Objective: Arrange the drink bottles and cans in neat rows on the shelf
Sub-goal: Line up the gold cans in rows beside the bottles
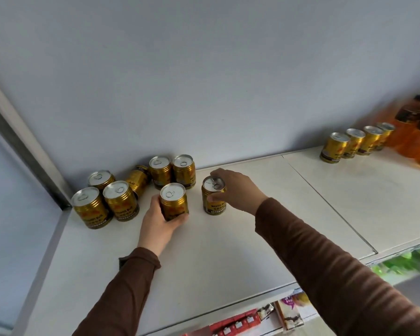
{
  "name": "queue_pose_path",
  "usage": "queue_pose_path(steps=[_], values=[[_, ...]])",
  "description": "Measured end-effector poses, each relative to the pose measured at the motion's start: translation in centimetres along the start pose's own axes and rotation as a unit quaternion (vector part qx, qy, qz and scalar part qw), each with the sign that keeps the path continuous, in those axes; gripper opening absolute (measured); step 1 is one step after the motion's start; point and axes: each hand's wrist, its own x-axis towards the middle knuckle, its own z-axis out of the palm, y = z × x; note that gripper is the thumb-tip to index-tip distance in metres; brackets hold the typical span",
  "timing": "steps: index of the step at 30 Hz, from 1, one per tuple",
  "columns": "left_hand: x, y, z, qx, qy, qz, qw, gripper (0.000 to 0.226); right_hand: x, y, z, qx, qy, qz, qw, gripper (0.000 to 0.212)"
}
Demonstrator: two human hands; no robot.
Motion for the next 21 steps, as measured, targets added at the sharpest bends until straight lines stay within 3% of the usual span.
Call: queue_pose_path(steps=[10, 21], values=[[0.5, 4.2, 5.3, -0.028, -0.068, 0.084, 0.994, 0.074, -5.5, 4.3, -3.7, 0.073, 0.094, 0.063, 0.991, 0.058], [-1.7, 14.8, 22.9, -0.037, -0.182, 0.163, 0.969, 0.069, -16.1, 18.1, -13.8, 0.019, 0.176, 0.165, 0.97, 0.059]])
